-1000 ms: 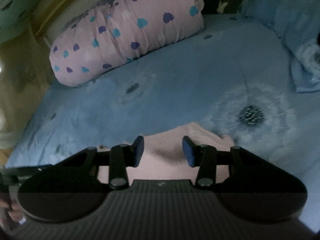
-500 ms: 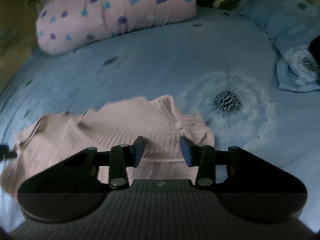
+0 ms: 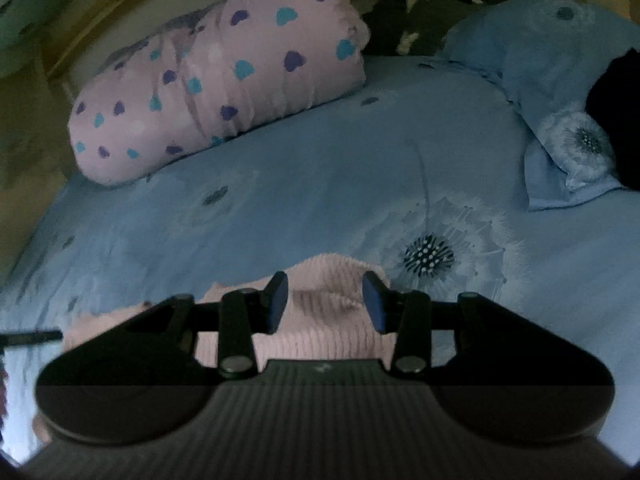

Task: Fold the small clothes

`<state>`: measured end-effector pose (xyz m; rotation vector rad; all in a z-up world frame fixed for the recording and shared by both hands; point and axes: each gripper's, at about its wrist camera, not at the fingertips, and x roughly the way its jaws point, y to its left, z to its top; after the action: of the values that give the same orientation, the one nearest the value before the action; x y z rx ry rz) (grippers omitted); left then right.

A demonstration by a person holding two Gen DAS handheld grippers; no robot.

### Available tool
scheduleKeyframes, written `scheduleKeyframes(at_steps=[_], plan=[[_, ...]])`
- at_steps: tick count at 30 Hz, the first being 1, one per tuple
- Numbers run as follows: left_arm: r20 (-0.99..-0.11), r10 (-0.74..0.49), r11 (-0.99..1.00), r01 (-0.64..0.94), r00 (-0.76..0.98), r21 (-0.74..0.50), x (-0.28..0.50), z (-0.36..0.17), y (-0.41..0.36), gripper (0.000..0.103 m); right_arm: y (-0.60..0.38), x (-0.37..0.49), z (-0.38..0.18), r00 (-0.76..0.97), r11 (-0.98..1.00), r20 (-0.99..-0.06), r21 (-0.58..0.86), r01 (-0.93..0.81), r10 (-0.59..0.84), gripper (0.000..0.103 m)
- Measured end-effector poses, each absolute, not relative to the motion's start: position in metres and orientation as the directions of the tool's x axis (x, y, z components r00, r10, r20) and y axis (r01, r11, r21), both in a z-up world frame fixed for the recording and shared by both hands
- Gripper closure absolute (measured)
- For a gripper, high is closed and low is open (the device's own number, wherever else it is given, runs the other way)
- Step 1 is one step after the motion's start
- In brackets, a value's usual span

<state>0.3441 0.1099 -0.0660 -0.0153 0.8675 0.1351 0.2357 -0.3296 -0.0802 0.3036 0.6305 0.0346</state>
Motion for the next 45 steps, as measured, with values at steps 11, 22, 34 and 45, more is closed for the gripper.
scheduleKeyframes(at_steps=[11, 22, 34, 45], plan=[[-0.800, 0.091, 0.995, -0.024, 0.593, 0.095, 0.323, -0.079, 0.092, 0.033, -0.313, 0.202, -0.098, 0.782, 0.980, -0.616, 0.197, 0.036, 0.095, 0.058], [-0.840, 0.125, 0.992, -0.070, 0.527, 0.104, 0.328, -0.087, 0.102, 0.033, -0.333, 0.239, -0.132, 0.693, 0.937, -0.720, 0.248, 0.244, 0.010, 0.056], [-0.891, -0.050, 0.985, -0.124, 0.451, -0.118, 0.270, -0.048, 0.099, 0.032, -0.337, 0.164, -0.089, 0.725, 0.868, -0.688, 0.337, 0.366, -0.039, 0.037], [-0.910, 0.016, 0.991, -0.127, 0.415, -0.040, 0.234, -0.070, 0.064, 0.023, -0.308, 0.109, -0.113, 0.662, 0.803, -0.748, 0.375, 0.463, -0.032, 0.037]])
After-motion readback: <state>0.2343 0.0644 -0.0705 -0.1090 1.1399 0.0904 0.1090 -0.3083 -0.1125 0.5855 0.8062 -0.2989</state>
